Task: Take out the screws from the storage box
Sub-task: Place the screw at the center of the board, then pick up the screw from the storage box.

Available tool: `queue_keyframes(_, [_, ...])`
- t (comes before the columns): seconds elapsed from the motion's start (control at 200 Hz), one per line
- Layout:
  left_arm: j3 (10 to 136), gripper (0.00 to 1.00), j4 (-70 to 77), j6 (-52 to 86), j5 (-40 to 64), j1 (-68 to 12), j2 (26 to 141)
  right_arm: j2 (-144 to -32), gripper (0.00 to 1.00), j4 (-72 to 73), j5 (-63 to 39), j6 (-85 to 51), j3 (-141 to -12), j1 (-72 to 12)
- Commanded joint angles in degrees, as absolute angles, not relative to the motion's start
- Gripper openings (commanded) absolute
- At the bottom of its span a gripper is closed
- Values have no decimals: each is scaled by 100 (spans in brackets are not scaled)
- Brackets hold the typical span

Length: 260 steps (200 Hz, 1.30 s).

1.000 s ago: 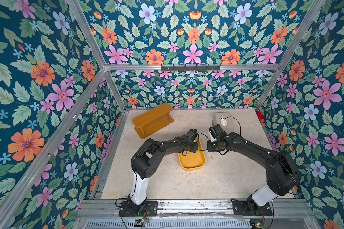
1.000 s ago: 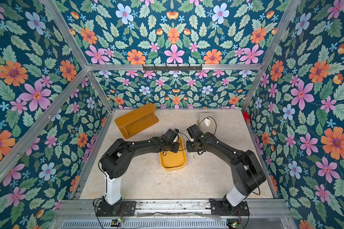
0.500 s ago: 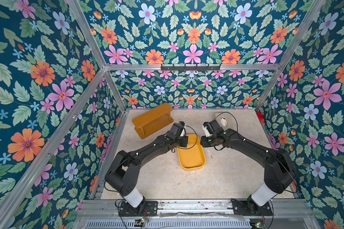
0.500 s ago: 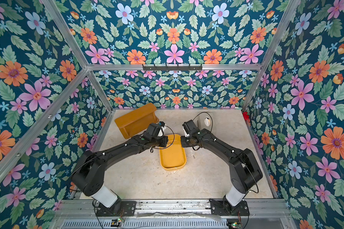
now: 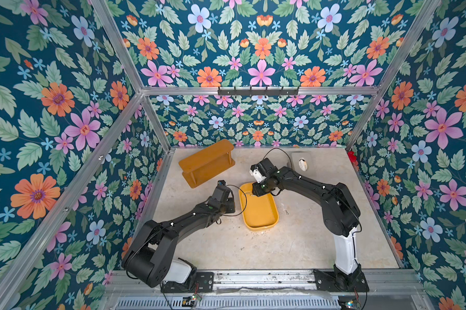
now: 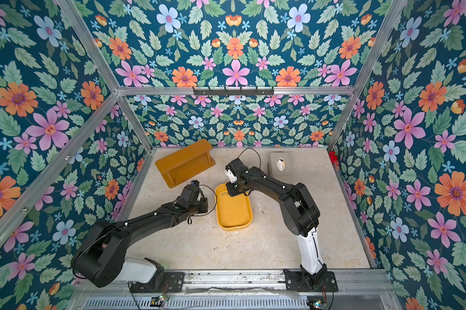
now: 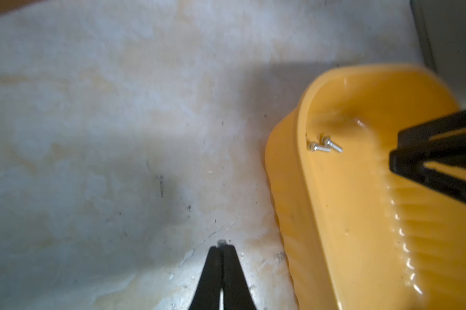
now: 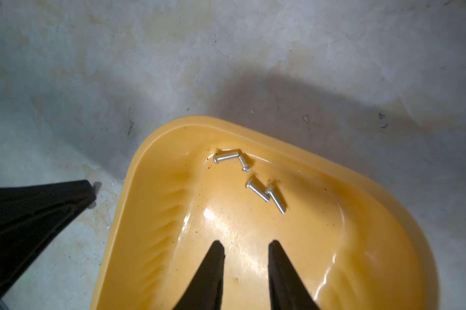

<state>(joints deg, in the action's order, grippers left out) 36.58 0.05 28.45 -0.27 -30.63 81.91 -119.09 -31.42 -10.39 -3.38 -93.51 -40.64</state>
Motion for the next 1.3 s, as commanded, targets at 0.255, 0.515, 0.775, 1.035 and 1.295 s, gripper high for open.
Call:
queue_keyframes(0.255, [3589, 2, 332, 2889, 99, -2963, 8684, -12463, 31, -3439, -854, 31, -9794, -4148])
queue_keyframes(0.515, [3571, 10, 299, 2849, 182, -2953, 8730, -12560, 31, -3279, -816, 96, -9747, -4187])
queue_keyframes(0.775, [3578, 26, 246, 2787, 133, -2954, 8685, -12785, 31, -3297, -787, 114, -9960, -4188])
queue_keyframes(1.035, [3567, 35, 281, 2787, 193, -2953, 8689, -12921, 30, -3343, -712, 133, -9992, -4191])
queue_keyframes(1.295, [3535, 38, 264, 2761, 176, -2945, 8596, -13025, 29, -3348, -669, 140, -9989, -4191])
